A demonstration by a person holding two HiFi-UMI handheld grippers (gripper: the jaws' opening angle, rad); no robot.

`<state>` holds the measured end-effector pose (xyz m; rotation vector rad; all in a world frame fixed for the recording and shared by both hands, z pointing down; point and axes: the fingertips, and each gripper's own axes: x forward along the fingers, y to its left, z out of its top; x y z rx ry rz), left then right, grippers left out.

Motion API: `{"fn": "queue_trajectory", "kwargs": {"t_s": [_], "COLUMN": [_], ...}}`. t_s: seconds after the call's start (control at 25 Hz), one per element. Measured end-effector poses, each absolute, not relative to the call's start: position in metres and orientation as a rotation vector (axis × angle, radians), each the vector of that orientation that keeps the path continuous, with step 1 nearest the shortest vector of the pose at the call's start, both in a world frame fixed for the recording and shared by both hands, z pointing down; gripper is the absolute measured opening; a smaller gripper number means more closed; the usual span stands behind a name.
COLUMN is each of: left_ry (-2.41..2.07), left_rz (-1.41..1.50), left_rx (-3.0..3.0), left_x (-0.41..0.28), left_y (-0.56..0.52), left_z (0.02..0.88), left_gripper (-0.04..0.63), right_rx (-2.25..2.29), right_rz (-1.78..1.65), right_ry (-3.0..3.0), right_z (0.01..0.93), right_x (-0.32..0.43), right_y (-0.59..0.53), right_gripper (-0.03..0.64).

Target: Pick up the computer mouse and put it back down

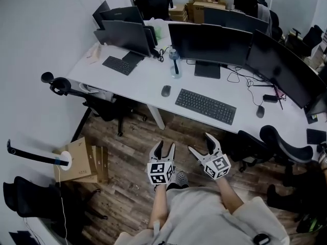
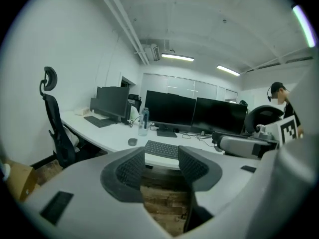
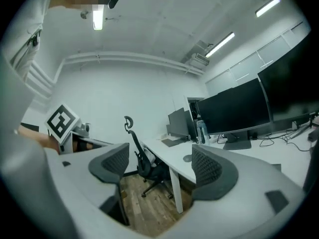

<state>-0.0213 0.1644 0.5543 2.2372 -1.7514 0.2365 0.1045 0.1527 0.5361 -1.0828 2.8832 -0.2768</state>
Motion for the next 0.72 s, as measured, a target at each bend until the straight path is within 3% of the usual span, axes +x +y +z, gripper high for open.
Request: {"fn": "queue_trajectory", "kwargs": {"t_s": [0.24,0.6,0.72], "left_ry": [-1.713,-1.686,-1.682], "left_rz": [0.206,0.208,0.224], "left_rx": [2.308,2.29,2.257], "left_x": [-0.053,-0.086,-0.095], "left_y": [0.12,0.105,0.104], "left_z": [0.553,0.579,0.59], "left_gripper": [0.202,0.201,0.199], "right_rx": [-1.107,-1.24,-1.244], "right_rz": [-0.234,-0.308,-0.426], "right_ry": [2.884,2.941,2.917], "right_z": [0.542,0.581,0.593], "right_x": [0.061,0.035,0.036], "right_y": [0.117,0.097,0.089], "right_gripper": [0.388,0.302,0.304]}}
